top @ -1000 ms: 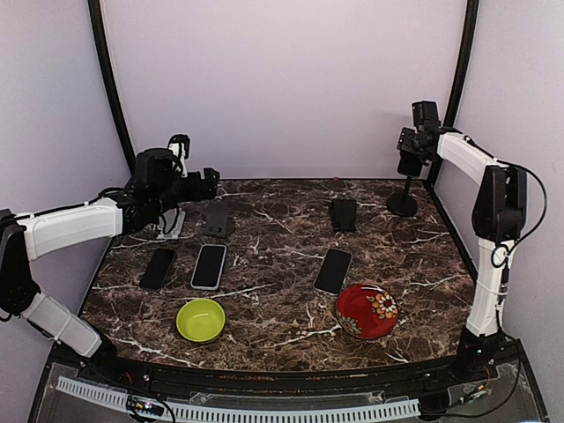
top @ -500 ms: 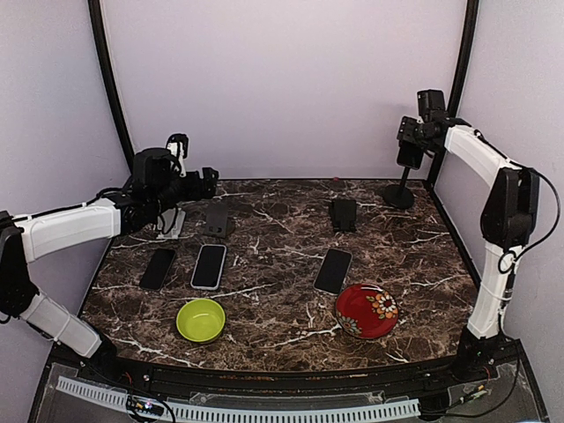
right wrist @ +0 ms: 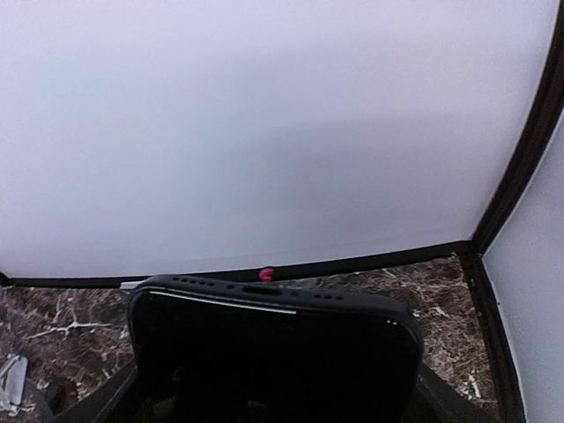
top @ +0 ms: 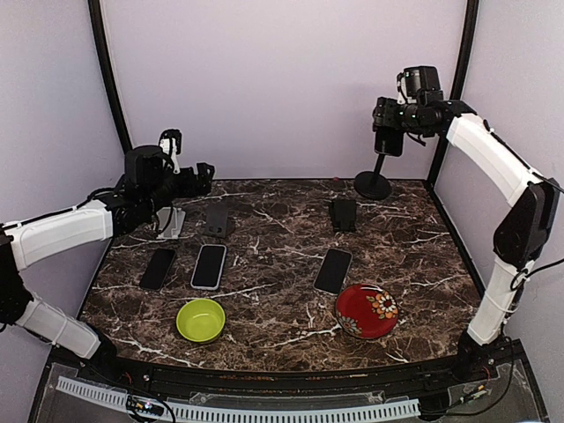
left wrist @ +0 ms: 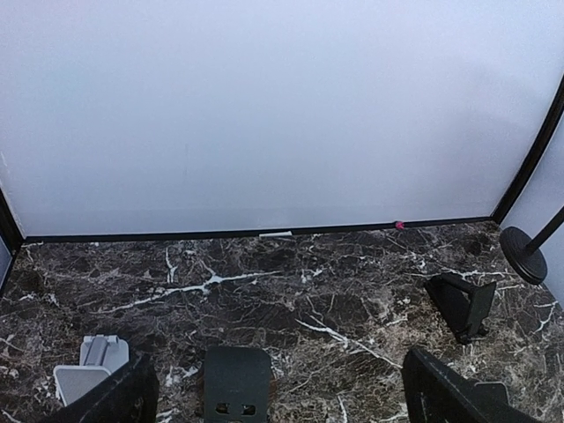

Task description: Remove the phone from the phone stand

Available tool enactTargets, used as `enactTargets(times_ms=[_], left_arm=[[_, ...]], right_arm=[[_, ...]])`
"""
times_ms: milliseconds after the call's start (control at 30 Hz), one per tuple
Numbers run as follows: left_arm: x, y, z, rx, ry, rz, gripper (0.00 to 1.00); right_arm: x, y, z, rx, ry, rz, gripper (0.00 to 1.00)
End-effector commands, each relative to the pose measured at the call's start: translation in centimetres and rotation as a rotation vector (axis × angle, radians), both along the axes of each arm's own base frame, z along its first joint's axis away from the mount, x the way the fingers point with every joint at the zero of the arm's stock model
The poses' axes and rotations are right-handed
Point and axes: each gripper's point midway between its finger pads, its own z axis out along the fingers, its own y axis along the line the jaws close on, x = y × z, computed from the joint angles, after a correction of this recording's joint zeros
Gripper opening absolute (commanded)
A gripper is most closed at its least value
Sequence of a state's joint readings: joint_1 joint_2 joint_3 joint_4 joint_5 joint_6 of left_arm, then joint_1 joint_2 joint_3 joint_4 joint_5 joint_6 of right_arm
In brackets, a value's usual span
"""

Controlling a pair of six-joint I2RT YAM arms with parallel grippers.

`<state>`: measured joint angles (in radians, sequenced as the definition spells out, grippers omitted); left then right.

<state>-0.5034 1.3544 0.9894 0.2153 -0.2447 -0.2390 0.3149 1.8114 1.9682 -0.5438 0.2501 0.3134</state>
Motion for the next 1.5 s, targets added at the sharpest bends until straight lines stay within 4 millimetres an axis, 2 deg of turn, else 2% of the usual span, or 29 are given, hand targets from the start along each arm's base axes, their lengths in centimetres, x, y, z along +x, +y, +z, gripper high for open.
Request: enactTargets(times_ms=[0,200,333,500,800,967,1133,1333,1467], left_arm=[[-1.2,0.3,1.4,-0.031,-0.031,-0.006,0.99],[-1.9,1.4,2.2,0.002,-0.046,0.022,0.99],[-2.7,2.4,3.3,0.034,-0.066,0.045,0.99],[-4.1,3.1,4.0,0.013,-0.075,0.04,0.99],[-5.9,4.1,4.3,-0.004,-0.072,0.044,0.99],[-6.6,4.5,3.7,0.002,-0.062,0.045,0.99],[-7.0,4.7,3.9,-0.001,-0.07,0.044,0.99],[-7.0,4.6,3.9,0.005,-0.064,0.037,0.99],[-7.0,4.5,3.8,0.007,-0.059,0.033,0.99]], right_arm=[[-3.6,3.6,8.7,0.077,-0.196,0.122,0.61],[-7.2,9.4,9.4,0.07,-0.19,0.278,0.6],[-9.5,13.1,9.1,0.064,-0.175,0.371,0.6],[-12.1,17.3,7.7,0.066,-0.151,0.446,0.59],[-15.9,24.0,3.1,0.055,-0.086,0.539,0.58],[-17.5,26.7,1.3,0.018,-0.08,0.552,0.58],[-18.2,28.7,-0.7,0.004,-0.076,0.549,0.58],[-18.2,30.3,-3.1,0.025,-0.057,0.54,0.59],[-17.9,30.6,-4.5,0.031,-0.047,0.51,0.59]])
